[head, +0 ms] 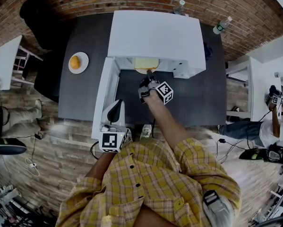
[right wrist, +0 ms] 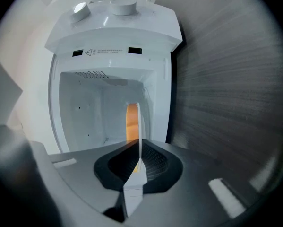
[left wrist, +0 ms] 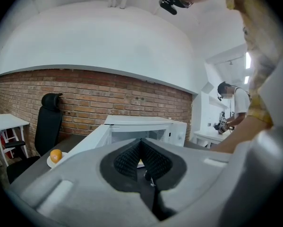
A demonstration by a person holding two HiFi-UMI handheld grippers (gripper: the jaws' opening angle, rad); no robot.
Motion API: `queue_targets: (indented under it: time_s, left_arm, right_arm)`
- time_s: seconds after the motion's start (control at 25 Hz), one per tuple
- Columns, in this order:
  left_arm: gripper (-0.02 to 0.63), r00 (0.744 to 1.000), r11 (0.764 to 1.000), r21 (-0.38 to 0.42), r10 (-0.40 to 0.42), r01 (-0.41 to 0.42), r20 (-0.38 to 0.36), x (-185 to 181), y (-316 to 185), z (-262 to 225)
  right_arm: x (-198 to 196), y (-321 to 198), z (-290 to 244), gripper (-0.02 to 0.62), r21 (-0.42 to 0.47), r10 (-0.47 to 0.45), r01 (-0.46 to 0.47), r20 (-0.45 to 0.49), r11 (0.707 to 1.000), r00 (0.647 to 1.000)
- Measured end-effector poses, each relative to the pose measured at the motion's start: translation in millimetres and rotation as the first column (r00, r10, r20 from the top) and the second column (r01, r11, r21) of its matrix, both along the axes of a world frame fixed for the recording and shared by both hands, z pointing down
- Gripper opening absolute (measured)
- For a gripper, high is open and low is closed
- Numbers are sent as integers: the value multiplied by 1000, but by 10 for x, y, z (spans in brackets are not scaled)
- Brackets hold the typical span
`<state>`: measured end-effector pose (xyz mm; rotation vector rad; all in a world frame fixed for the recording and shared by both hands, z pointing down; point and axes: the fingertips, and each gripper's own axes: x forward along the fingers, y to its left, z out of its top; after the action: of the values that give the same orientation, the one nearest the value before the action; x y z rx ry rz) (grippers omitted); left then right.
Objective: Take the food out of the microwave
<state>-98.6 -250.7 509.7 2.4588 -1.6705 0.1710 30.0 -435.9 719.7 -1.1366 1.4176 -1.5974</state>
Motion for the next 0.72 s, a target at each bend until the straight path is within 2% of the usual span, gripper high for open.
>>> queue_targets:
  time_s: [0.48,0.72]
  left_arm:
    - [0,1000,1000,13,20,-20,-5,56,68,-27]
    - [0,999,999,27,46,-46,1,136,157,-65]
  right_arm:
    - [21,291,-252,17,56,-49,47,38,997,998]
    - [63,530,-437,23,74,-46,42,53,996,998]
